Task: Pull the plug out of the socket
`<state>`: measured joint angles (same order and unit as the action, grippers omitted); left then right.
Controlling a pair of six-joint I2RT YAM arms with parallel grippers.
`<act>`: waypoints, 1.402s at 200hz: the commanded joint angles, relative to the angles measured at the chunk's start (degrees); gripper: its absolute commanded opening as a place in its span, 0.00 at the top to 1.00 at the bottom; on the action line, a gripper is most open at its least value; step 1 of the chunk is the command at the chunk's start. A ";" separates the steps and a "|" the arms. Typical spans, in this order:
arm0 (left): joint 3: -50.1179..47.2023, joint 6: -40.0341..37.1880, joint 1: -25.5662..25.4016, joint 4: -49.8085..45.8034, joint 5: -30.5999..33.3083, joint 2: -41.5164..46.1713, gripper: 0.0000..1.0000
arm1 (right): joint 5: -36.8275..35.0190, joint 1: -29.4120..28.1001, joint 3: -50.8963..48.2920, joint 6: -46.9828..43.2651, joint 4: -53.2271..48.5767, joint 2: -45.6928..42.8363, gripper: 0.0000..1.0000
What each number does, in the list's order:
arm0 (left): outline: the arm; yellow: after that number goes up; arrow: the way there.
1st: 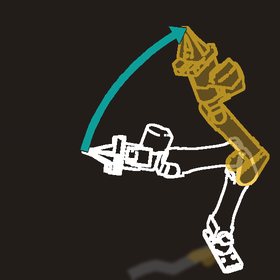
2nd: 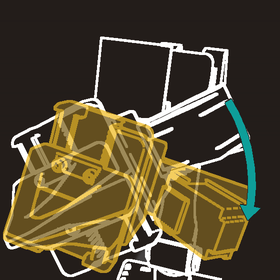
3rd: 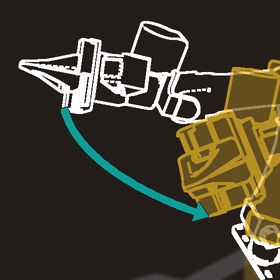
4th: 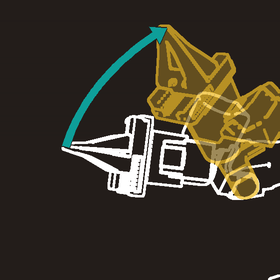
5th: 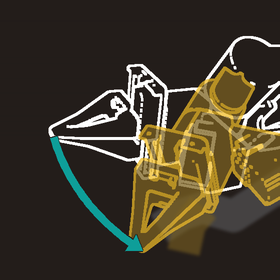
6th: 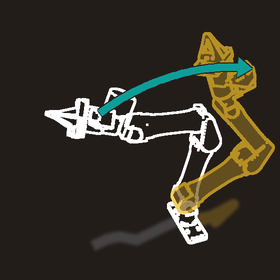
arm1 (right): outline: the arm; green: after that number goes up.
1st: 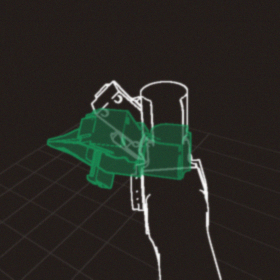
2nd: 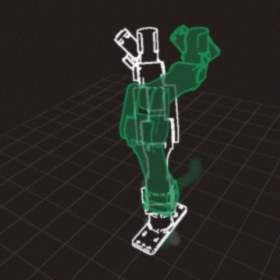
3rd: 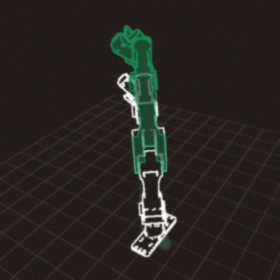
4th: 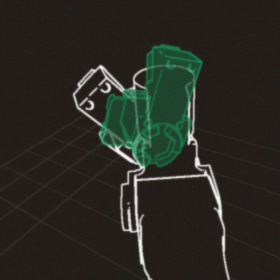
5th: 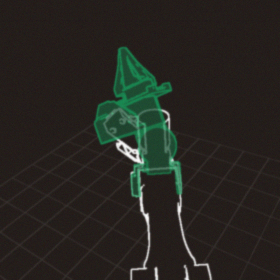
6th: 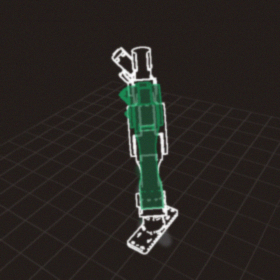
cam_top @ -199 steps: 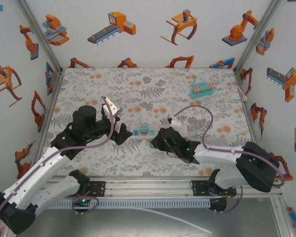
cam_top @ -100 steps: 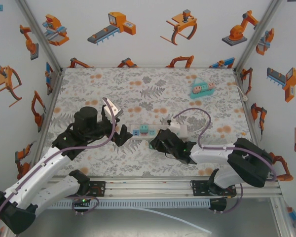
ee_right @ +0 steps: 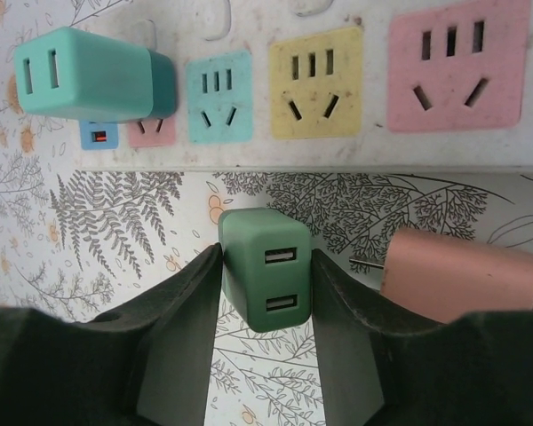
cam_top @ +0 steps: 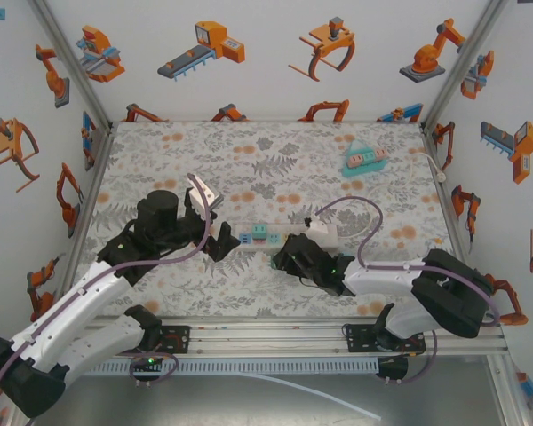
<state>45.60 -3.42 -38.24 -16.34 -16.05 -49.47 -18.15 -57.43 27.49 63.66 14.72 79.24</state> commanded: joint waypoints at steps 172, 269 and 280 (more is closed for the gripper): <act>-0.17 18.89 2.87 0.88 20.03 -6.49 0.03 | -11.73 0.72 4.18 -47.82 -11.50 -25.10 0.41; -3.61 34.04 9.06 7.39 17.25 -13.61 0.03 | 41.33 15.33 19.42 -95.73 -18.57 -14.60 0.35; -3.59 35.58 9.17 7.84 17.37 -15.00 0.03 | 44.33 15.98 22.22 -97.18 -19.90 -11.02 0.35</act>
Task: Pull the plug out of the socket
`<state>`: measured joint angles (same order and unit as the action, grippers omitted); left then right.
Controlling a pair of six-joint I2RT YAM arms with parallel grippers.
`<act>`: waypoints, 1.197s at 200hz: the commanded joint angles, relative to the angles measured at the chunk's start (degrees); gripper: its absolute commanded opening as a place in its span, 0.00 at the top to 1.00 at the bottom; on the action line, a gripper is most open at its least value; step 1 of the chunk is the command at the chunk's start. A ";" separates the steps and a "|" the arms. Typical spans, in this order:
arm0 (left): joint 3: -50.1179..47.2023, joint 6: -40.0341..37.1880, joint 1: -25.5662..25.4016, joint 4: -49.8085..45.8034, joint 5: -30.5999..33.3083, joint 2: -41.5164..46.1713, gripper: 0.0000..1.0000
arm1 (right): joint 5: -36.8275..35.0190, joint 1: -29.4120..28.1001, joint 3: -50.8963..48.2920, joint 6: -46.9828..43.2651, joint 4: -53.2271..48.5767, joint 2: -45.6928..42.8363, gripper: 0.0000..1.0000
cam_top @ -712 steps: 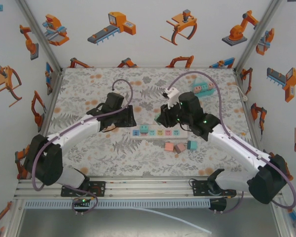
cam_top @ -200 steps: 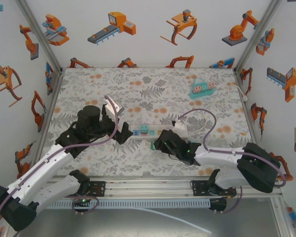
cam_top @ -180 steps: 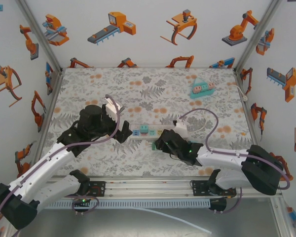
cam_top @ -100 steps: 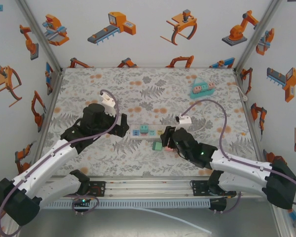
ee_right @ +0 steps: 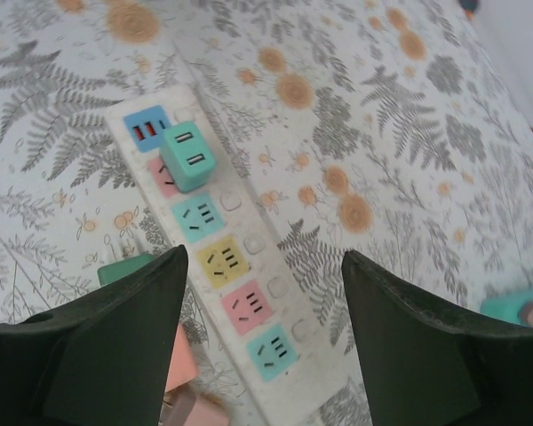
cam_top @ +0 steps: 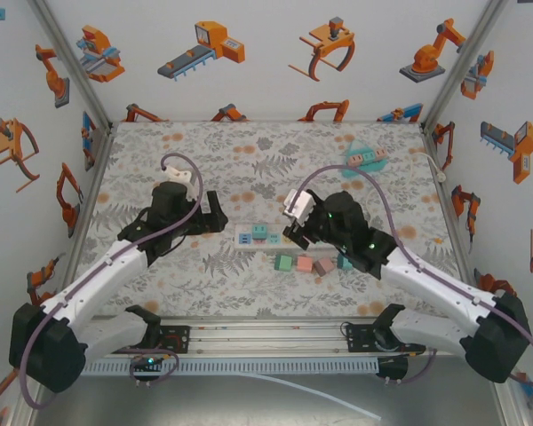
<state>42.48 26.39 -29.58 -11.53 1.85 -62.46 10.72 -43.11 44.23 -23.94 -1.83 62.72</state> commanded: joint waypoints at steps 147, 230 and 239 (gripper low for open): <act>-0.82 10.82 -0.01 11.41 -13.05 -17.51 0.30 | 25.40 2.50 24.43 -17.93 -12.06 37.08 0.43; -0.97 9.65 -1.77 12.66 -14.96 -22.55 0.38 | 25.82 2.51 26.16 -19.21 -13.28 42.00 0.61; -1.16 9.51 -1.95 12.97 -14.68 -23.01 0.38 | 25.93 2.51 26.15 -19.21 -13.29 42.13 0.63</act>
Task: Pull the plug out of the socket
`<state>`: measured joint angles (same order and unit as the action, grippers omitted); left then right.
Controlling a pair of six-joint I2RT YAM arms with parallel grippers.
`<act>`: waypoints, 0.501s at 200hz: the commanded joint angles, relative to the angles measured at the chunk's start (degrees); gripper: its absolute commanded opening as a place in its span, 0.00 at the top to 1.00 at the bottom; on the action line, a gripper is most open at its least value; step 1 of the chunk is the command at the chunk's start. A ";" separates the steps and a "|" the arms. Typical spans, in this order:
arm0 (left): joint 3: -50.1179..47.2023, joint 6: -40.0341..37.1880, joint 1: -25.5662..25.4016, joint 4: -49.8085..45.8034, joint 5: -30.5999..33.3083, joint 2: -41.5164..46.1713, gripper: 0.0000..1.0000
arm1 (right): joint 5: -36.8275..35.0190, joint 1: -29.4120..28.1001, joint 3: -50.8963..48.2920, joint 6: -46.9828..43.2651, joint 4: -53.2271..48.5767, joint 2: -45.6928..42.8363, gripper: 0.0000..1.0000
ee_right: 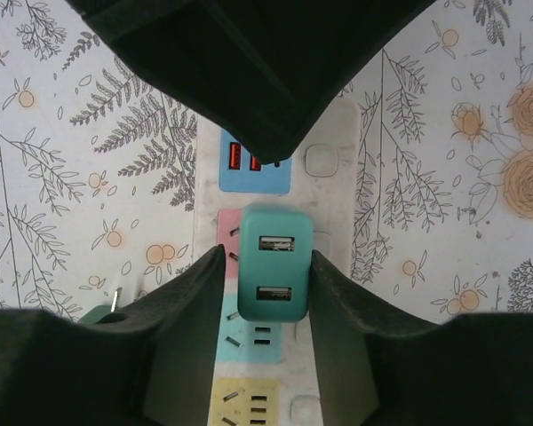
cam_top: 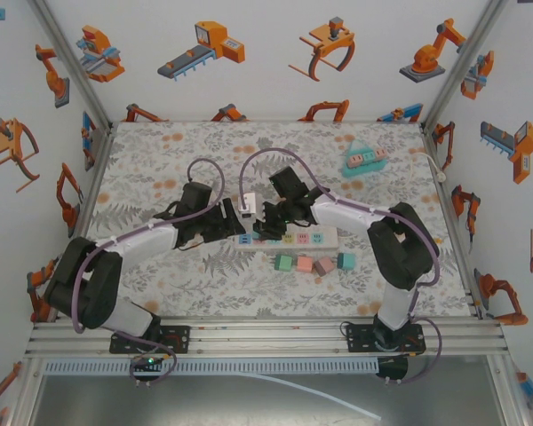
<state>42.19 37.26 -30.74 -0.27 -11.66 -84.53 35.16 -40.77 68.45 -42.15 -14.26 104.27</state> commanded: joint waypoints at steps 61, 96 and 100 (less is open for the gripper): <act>-0.93 -1.39 -1.78 1.06 2.48 -4.16 0.49 | 1.00 0.17 2.23 -0.92 -2.01 0.76 0.67; -0.84 -0.96 -1.95 1.45 2.83 -5.72 0.53 | 1.31 0.17 2.40 -0.83 -2.60 0.50 0.68; -0.93 -0.88 -1.95 1.48 2.79 -5.78 0.53 | 1.32 0.17 2.44 -0.83 -2.68 0.50 0.68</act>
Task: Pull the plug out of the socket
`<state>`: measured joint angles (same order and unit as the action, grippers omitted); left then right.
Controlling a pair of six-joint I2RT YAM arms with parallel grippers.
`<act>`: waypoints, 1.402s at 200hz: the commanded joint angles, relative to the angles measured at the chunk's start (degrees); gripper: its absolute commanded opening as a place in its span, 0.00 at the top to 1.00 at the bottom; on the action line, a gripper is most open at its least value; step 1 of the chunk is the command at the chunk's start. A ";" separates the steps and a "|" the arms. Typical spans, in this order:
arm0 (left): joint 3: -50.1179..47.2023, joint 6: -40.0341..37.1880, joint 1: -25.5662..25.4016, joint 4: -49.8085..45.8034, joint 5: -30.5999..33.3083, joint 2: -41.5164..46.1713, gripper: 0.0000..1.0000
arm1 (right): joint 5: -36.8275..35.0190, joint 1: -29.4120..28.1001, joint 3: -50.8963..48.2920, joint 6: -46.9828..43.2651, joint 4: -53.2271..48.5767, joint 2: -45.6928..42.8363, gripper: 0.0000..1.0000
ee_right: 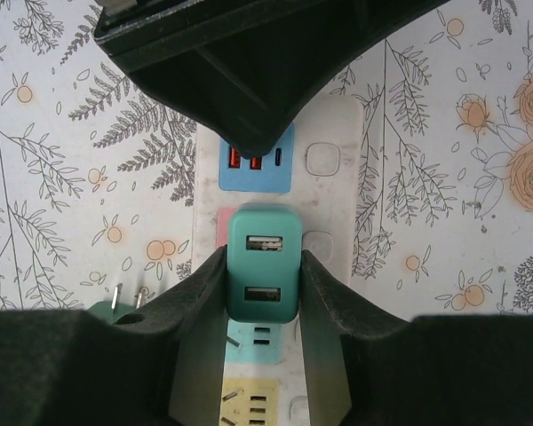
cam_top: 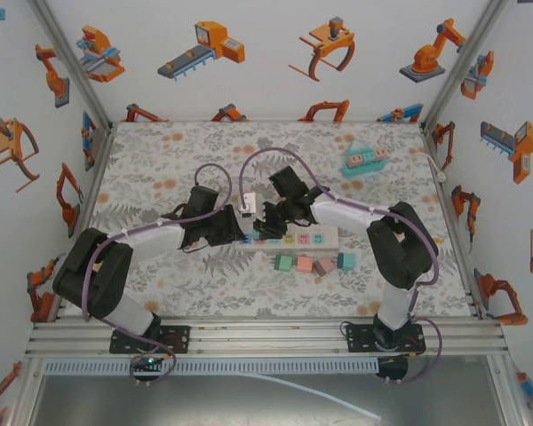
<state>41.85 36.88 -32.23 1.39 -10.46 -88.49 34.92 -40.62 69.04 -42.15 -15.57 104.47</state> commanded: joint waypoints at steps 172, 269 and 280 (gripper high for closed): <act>0.34 -4.97 -3.45 -11.44 11.37 -5.32 0.53 | 4.36 -0.25 1.82 2.51 3.73 -4.93 0.82; 1.02 -5.09 -4.19 -11.83 11.35 -1.16 0.52 | 2.96 -0.25 -0.38 5.01 5.30 -10.48 0.84; 1.49 -5.36 -4.18 -12.15 11.23 0.24 0.51 | 2.72 -0.25 -0.99 6.85 6.36 -11.72 0.84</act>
<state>44.69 35.05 -36.10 -1.58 -3.09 -89.10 36.64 -40.64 69.14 -38.83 -12.29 96.66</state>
